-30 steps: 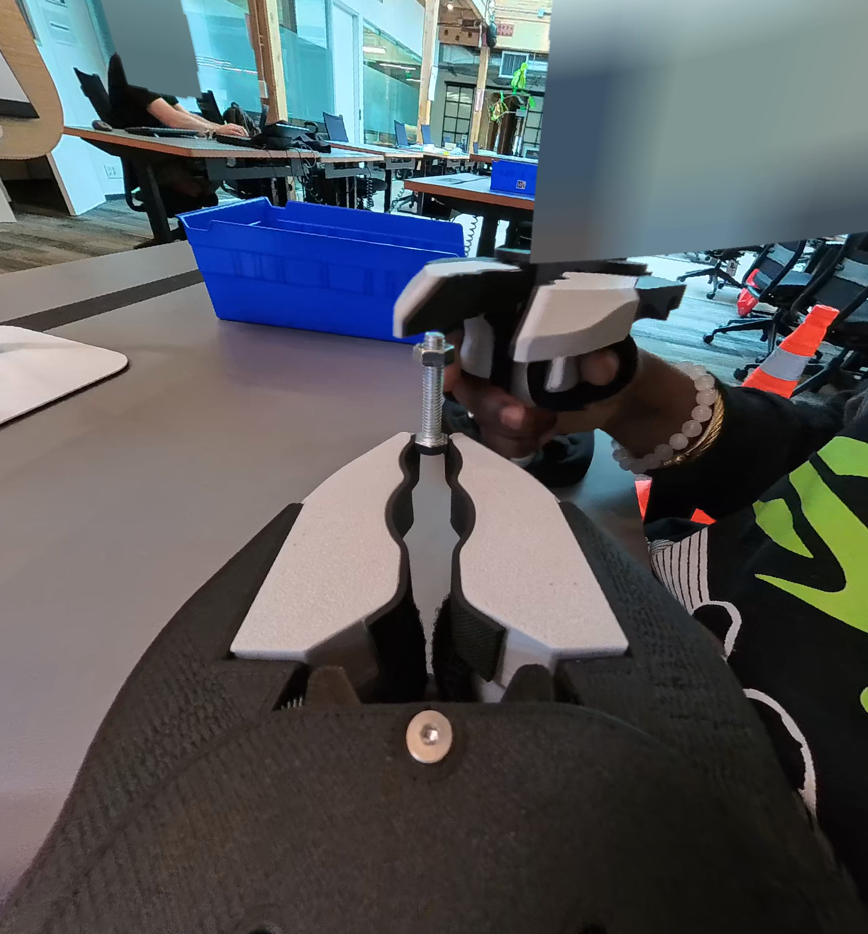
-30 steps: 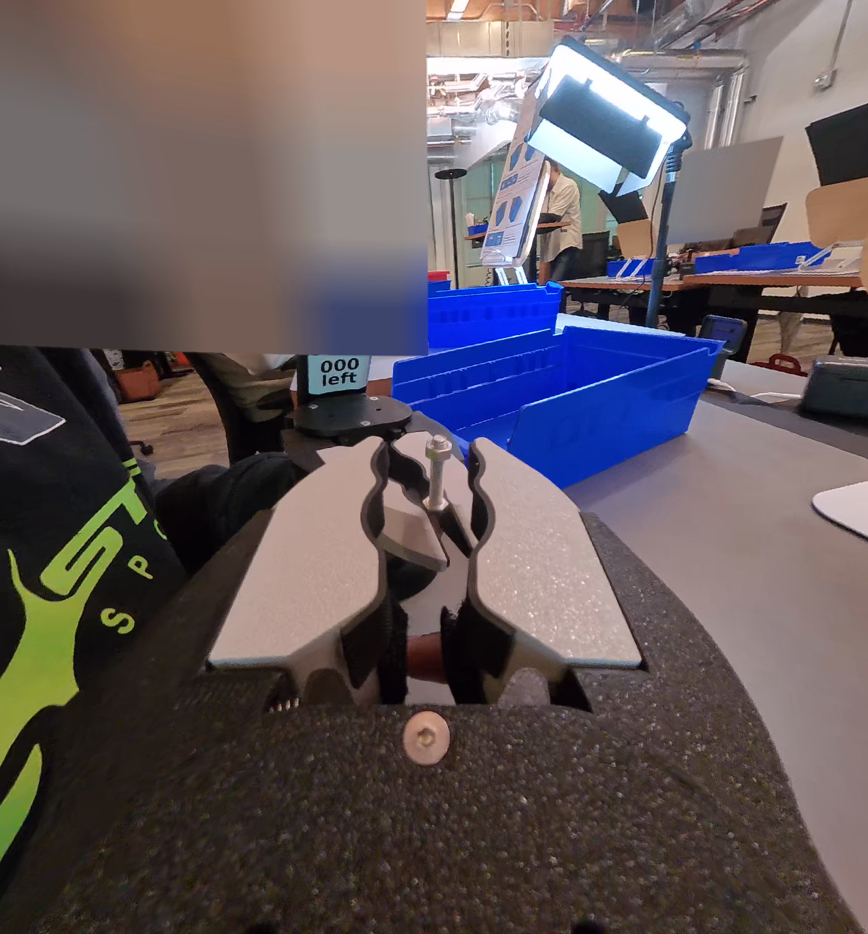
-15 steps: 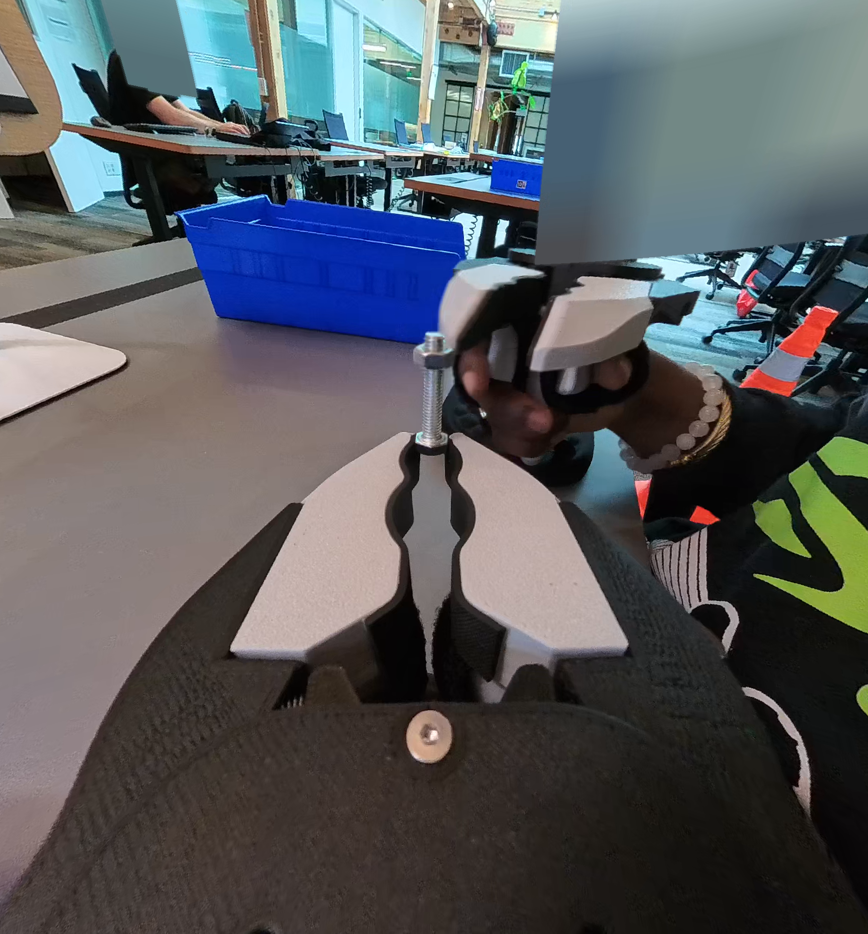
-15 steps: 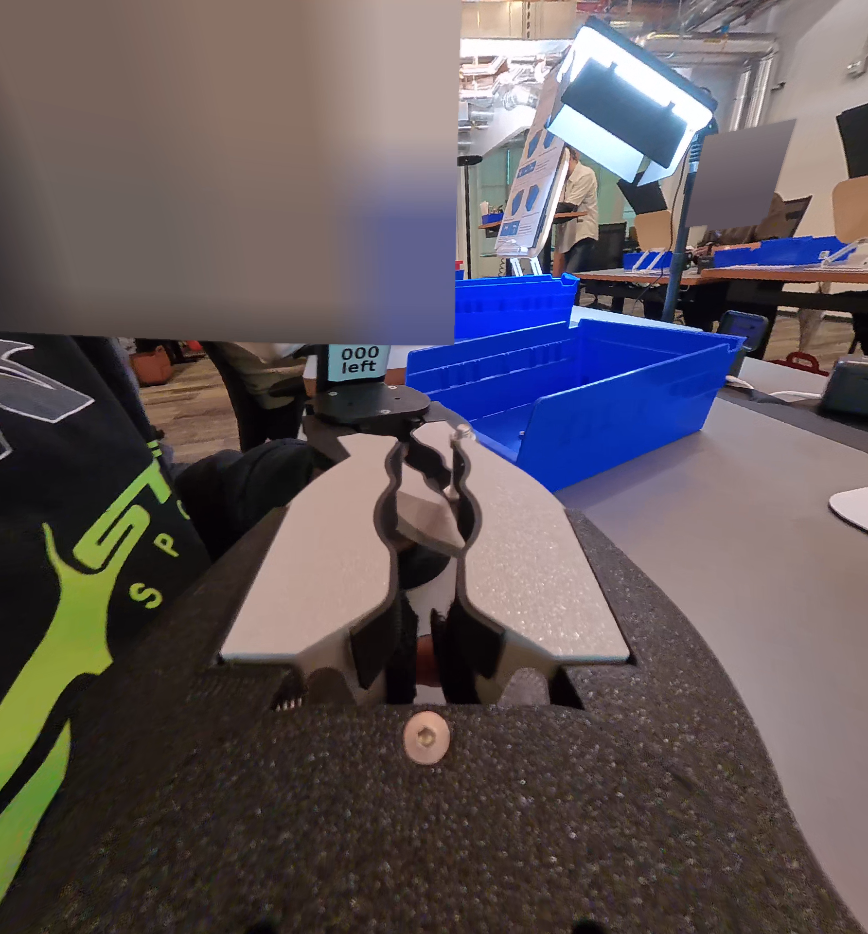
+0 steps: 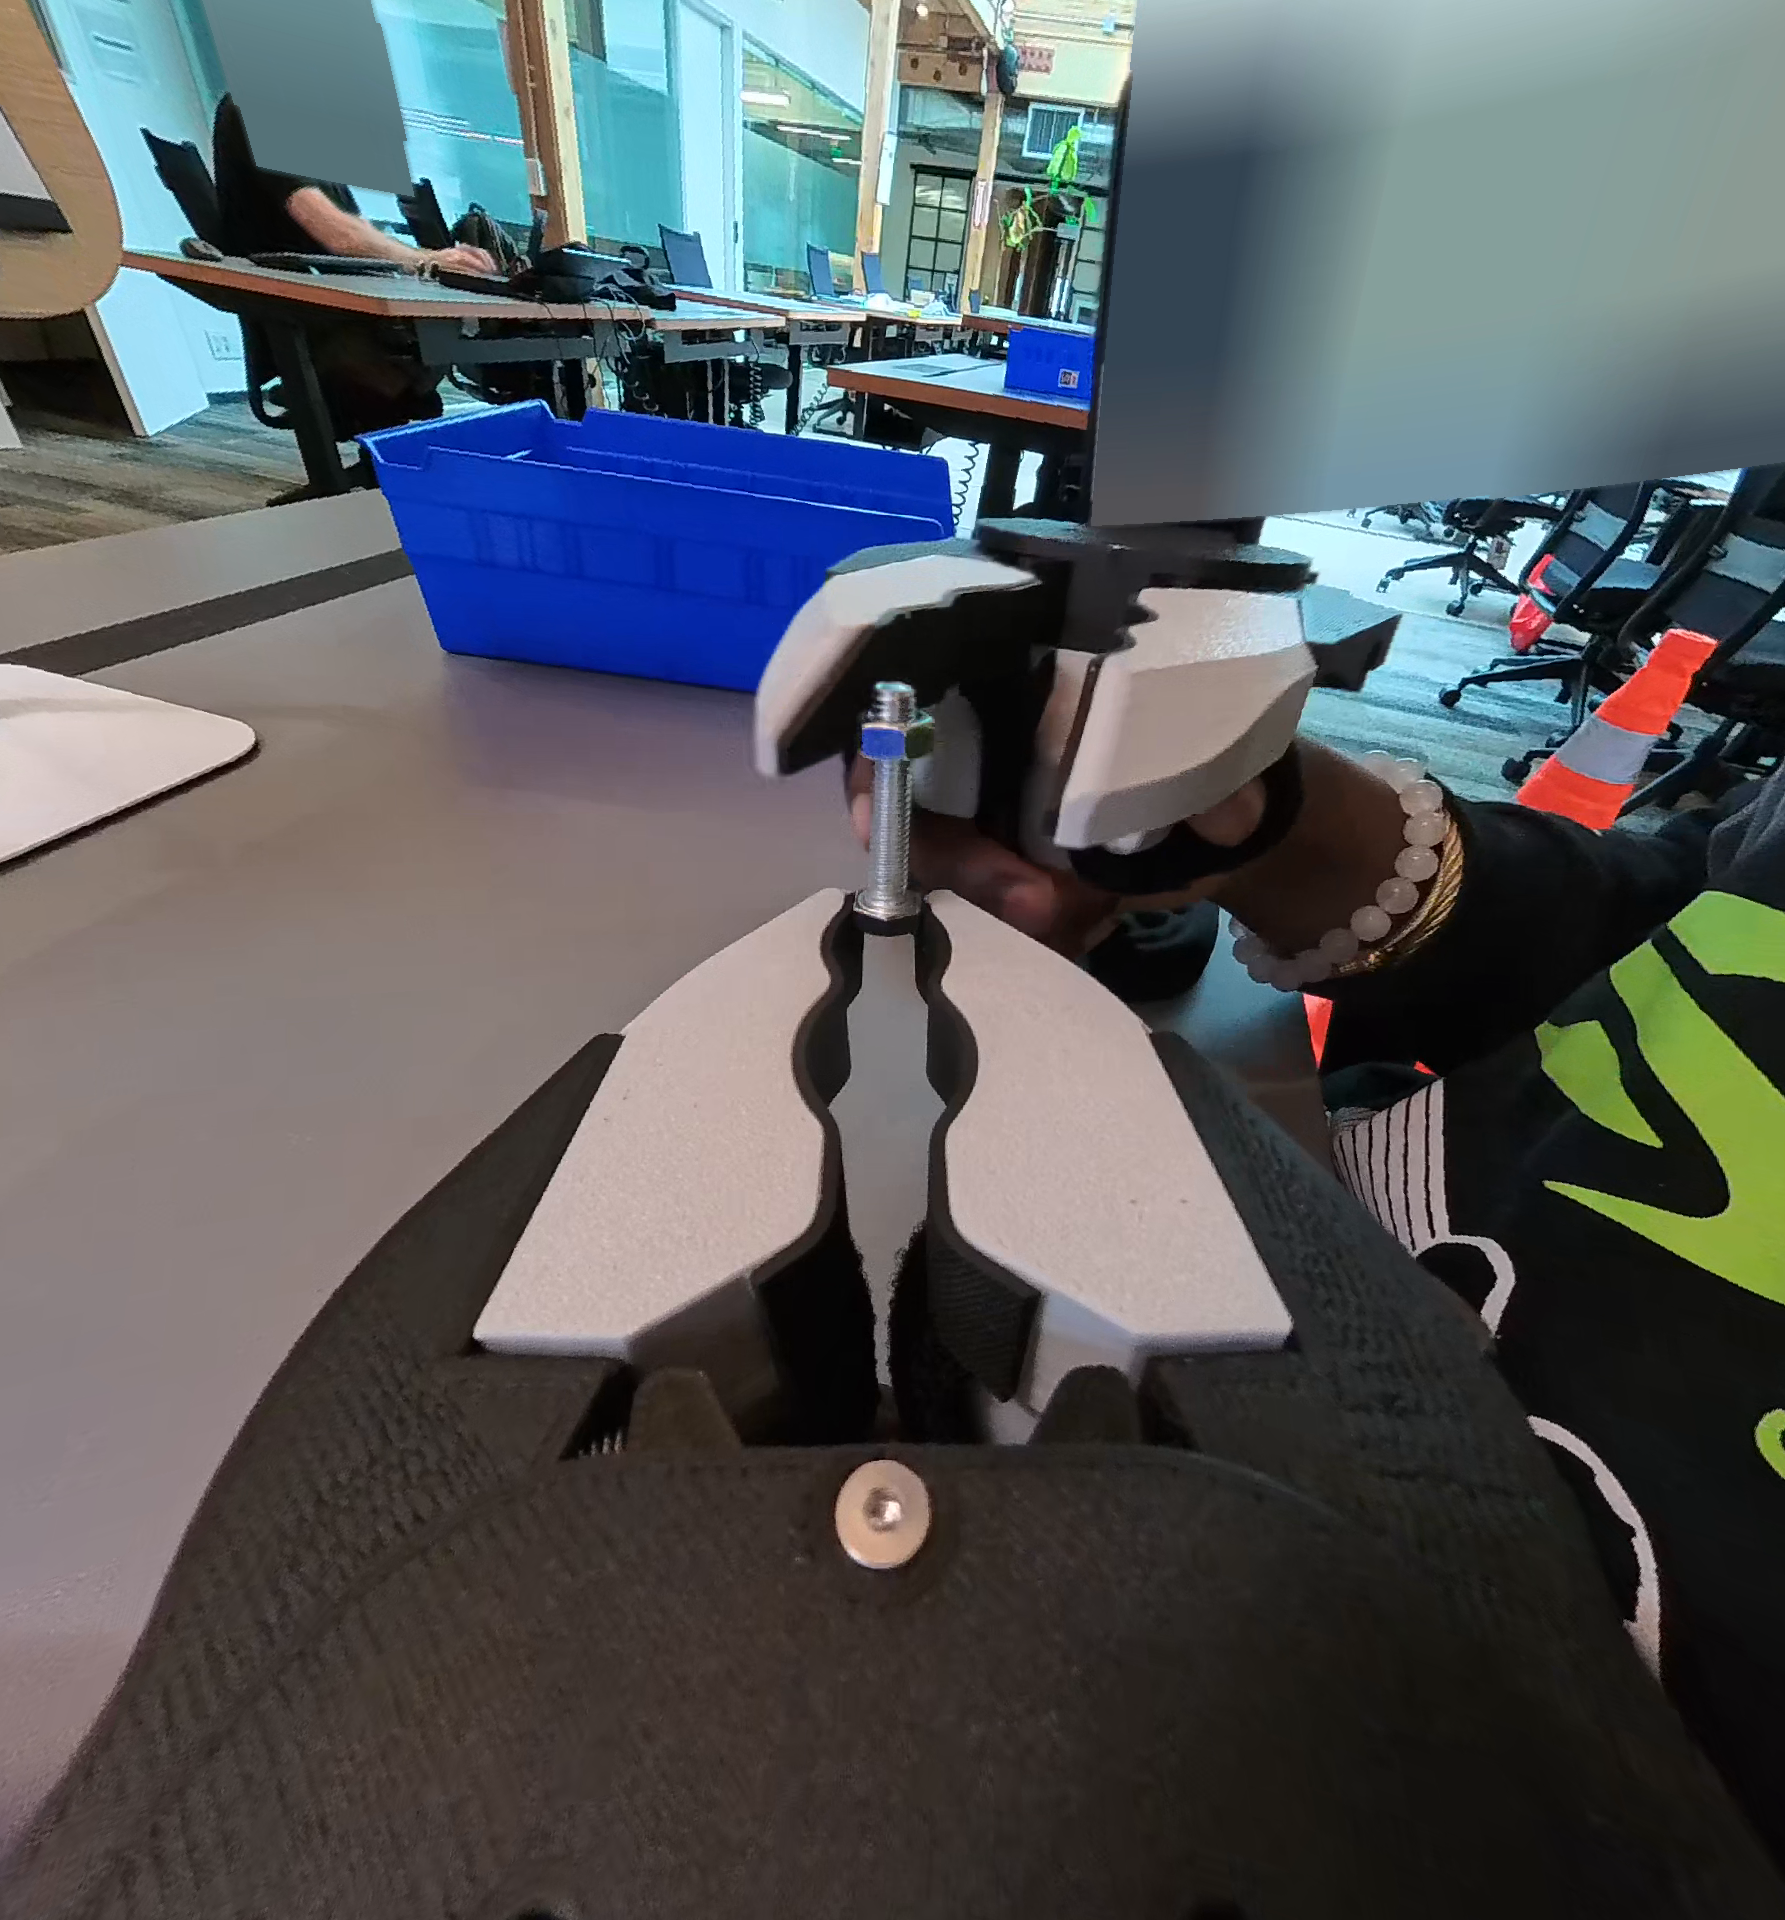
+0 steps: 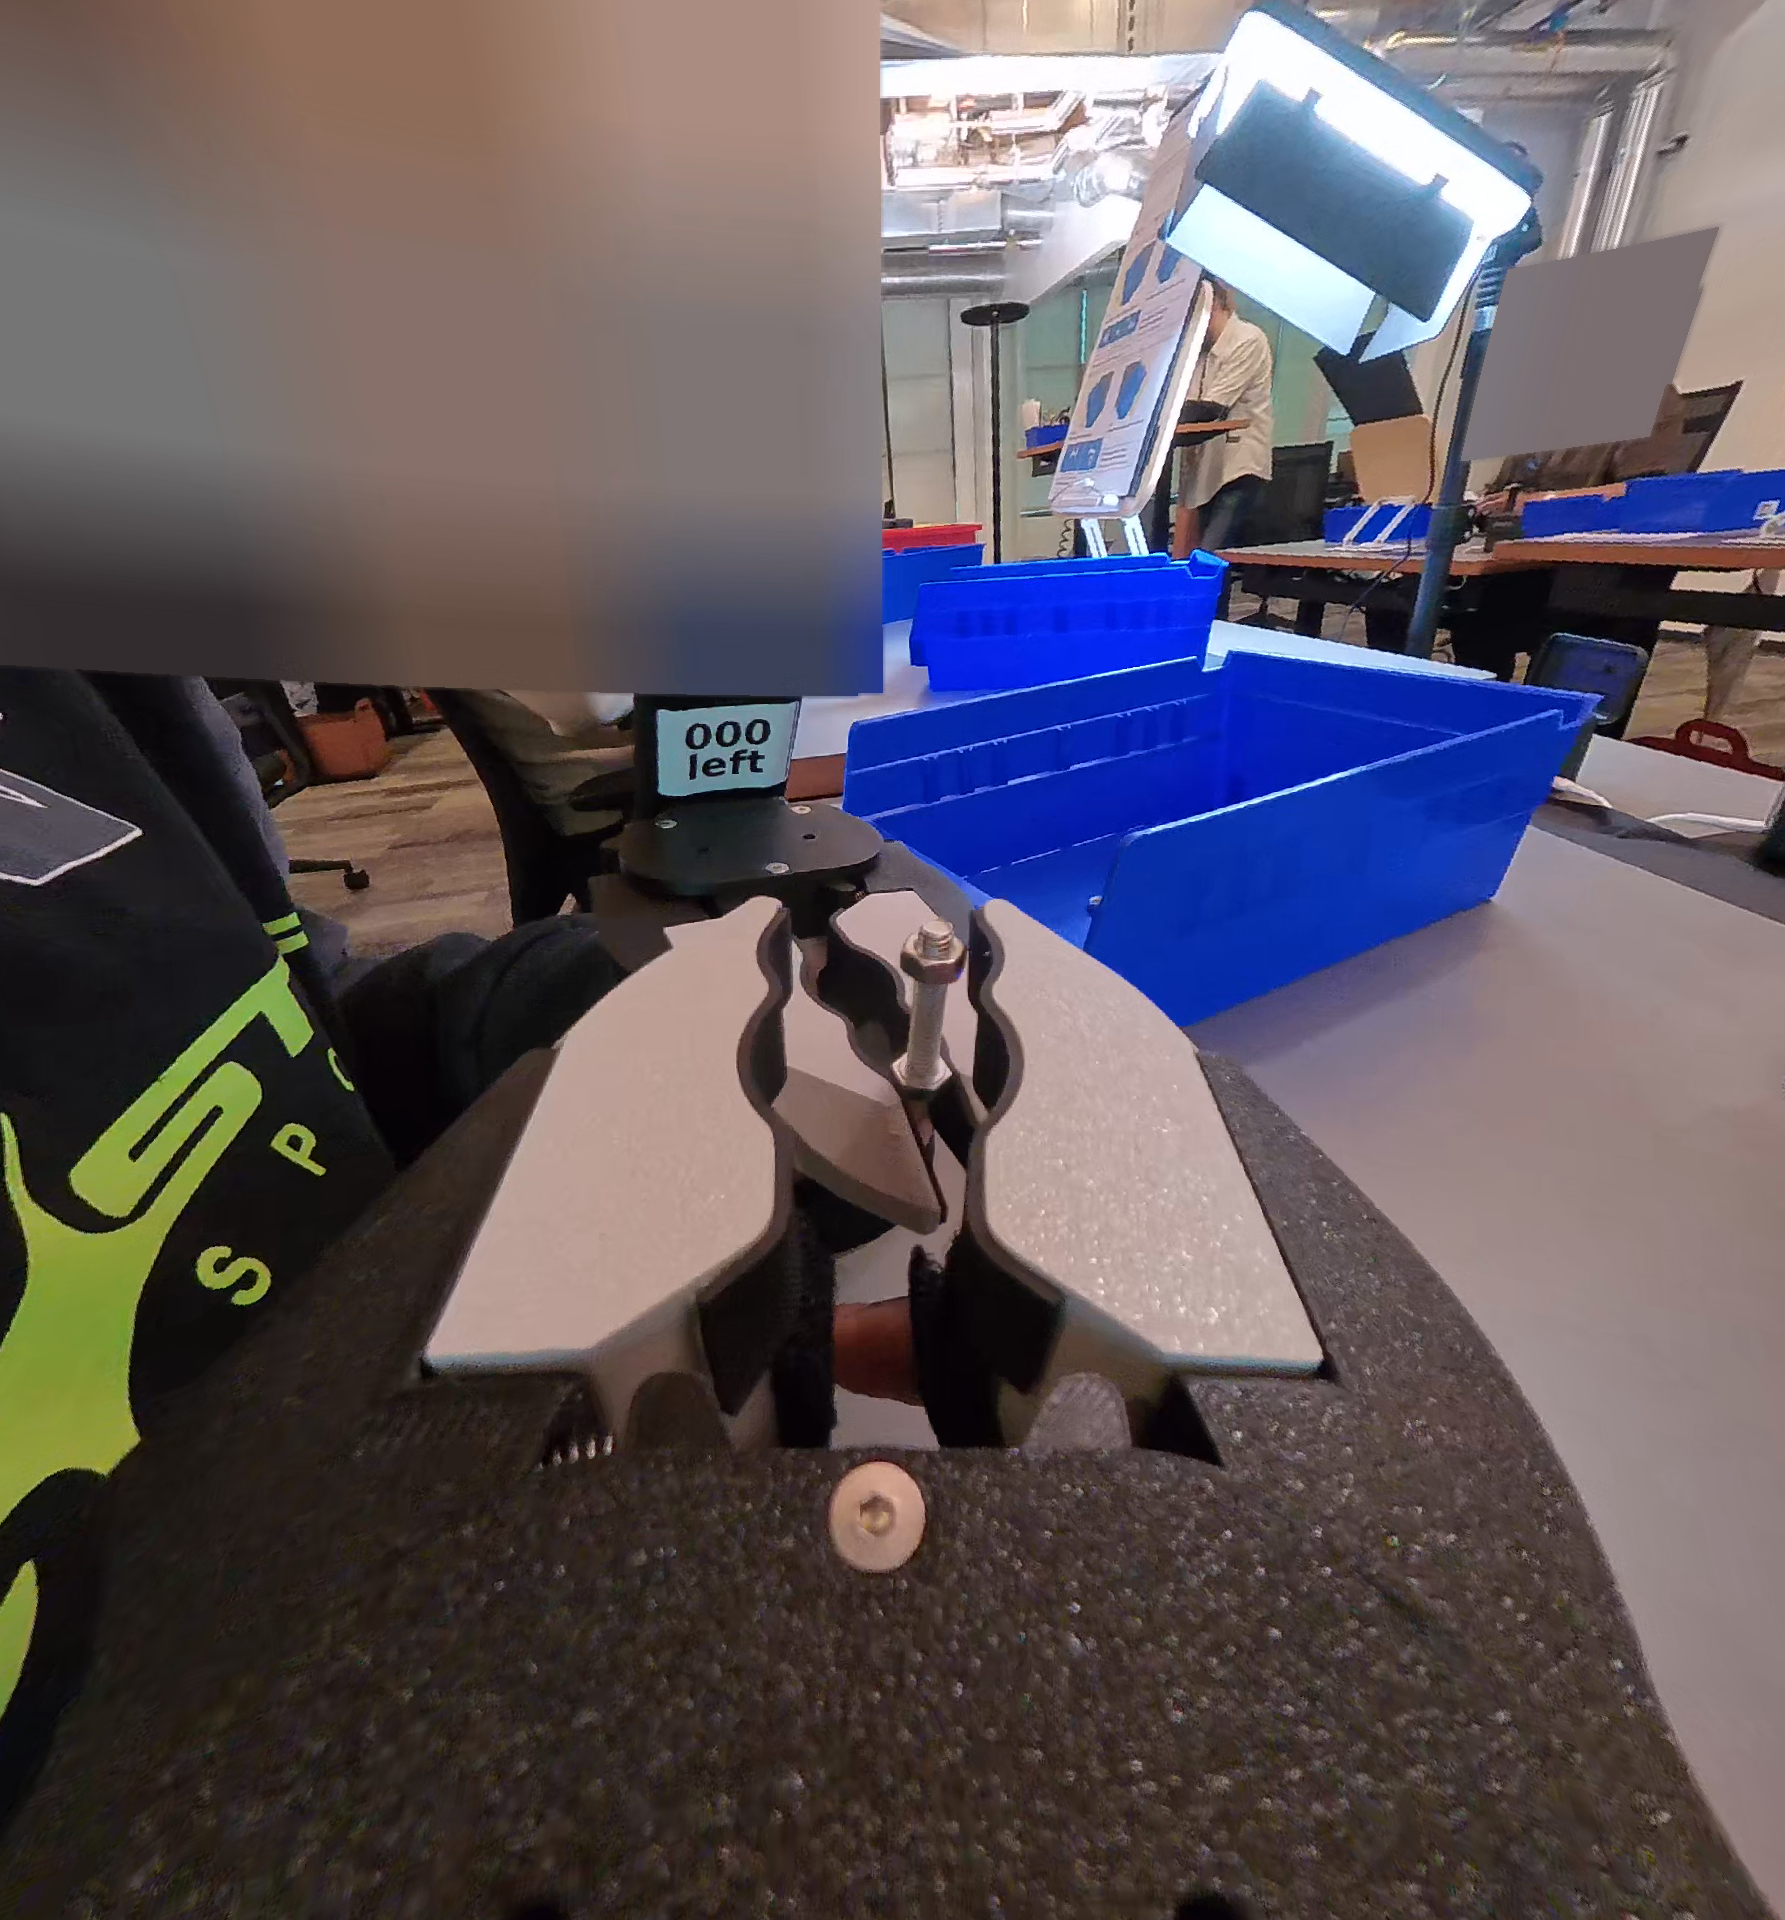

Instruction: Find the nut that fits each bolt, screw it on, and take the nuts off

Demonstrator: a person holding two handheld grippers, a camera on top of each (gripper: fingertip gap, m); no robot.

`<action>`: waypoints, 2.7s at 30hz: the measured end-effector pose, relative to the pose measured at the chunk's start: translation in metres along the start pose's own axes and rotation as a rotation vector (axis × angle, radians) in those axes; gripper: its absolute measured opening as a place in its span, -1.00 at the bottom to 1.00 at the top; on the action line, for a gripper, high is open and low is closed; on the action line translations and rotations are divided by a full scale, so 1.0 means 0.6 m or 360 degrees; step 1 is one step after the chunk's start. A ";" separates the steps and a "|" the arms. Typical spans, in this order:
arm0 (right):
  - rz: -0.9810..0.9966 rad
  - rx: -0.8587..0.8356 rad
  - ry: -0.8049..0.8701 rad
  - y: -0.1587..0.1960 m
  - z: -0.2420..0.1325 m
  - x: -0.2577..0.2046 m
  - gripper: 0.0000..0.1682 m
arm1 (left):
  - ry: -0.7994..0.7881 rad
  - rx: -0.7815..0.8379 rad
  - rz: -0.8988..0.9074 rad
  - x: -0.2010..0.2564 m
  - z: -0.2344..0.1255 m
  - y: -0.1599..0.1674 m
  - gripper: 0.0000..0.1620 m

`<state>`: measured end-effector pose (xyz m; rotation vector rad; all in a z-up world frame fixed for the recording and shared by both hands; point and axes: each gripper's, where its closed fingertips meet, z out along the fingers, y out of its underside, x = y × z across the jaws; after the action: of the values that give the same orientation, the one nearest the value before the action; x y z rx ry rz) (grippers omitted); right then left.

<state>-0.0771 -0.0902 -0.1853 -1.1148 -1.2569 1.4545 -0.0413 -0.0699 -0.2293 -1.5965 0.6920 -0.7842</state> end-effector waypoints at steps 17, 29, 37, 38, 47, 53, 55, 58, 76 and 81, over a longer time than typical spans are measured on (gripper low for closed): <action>0.0023 0.0037 0.0057 -0.001 -0.014 0.006 -0.60 | 0.0007 -0.0011 0.0009 0.001 0.001 0.002 -0.88; 0.0002 0.0029 0.0073 -0.001 -0.029 0.000 -0.69 | -0.0004 -0.0008 0.0002 -0.001 0.001 0.002 -0.88; 0.0022 0.0075 0.0113 -0.005 -0.036 0.009 -0.68 | -0.0003 -0.0011 0.0003 -0.001 0.002 0.002 -0.88; 0.0029 0.0073 0.0100 -0.005 -0.030 0.008 -0.64 | -0.0001 -0.0010 0.0004 0.000 0.002 0.002 -0.88; 0.0013 0.0022 0.0005 0.005 0.001 -0.003 -0.56 | 0.0007 -0.0013 0.0008 0.001 0.002 0.003 -0.88; 0.0011 0.0038 0.0044 0.003 -0.017 -0.002 -0.62 | -0.0002 -0.0007 0.0001 -0.001 0.001 0.002 -0.88; 0.0014 0.0042 0.0058 0.003 -0.025 -0.002 -0.66 | -0.0004 -0.0007 0.0003 -0.001 0.001 0.002 -0.88; 0.0011 0.0051 0.0045 0.002 -0.037 -0.008 -0.77 | -0.0005 -0.0005 -0.0004 -0.002 0.001 0.001 -0.88; 0.0019 0.0051 0.0021 0.004 -0.008 0.001 -0.65 | 0.0013 -0.0014 -0.0006 0.000 0.001 0.002 -0.88; 0.0009 0.0056 0.0068 0.003 -0.028 0.000 -0.69 | 0.0004 -0.0010 -0.0006 -0.001 0.001 0.001 -0.88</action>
<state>-0.0606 -0.0868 -0.1883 -1.1210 -1.1949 1.4439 -0.0412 -0.0694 -0.2302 -1.6030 0.6937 -0.7875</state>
